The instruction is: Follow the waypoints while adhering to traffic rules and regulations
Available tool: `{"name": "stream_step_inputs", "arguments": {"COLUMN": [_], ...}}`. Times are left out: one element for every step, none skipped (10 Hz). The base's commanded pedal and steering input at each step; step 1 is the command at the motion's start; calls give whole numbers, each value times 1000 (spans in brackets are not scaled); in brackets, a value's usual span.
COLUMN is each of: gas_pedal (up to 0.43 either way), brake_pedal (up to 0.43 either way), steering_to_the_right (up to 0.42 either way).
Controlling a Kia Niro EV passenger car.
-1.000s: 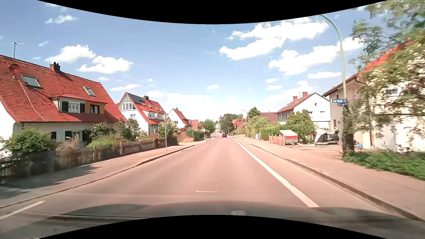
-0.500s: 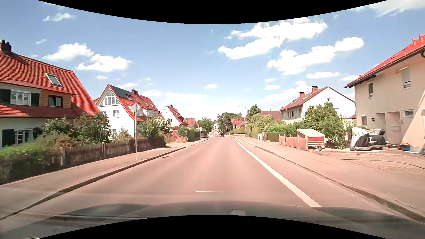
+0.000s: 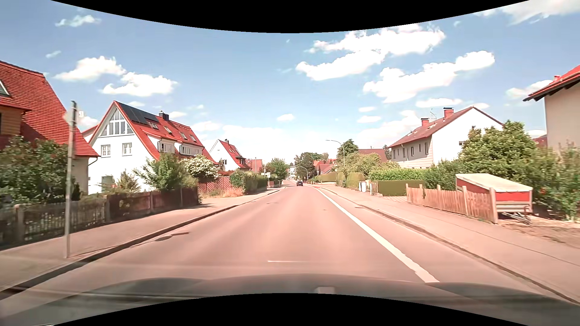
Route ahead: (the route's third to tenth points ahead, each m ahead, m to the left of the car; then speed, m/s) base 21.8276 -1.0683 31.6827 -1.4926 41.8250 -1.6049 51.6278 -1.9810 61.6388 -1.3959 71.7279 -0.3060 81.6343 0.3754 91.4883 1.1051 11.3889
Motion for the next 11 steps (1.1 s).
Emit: {"name": "stream_step_inputs", "arguments": {"gas_pedal": [138, 138, 138, 138, 150, 150, 150, 150, 150, 150, 150], "brake_pedal": [0, 0, 0, 0, 0, 0, 0, 0, 0, 0, 0], "steering_to_the_right": [5, 4, 4, 3, 3, 3, 3, 3, 3, 2, 2]}}
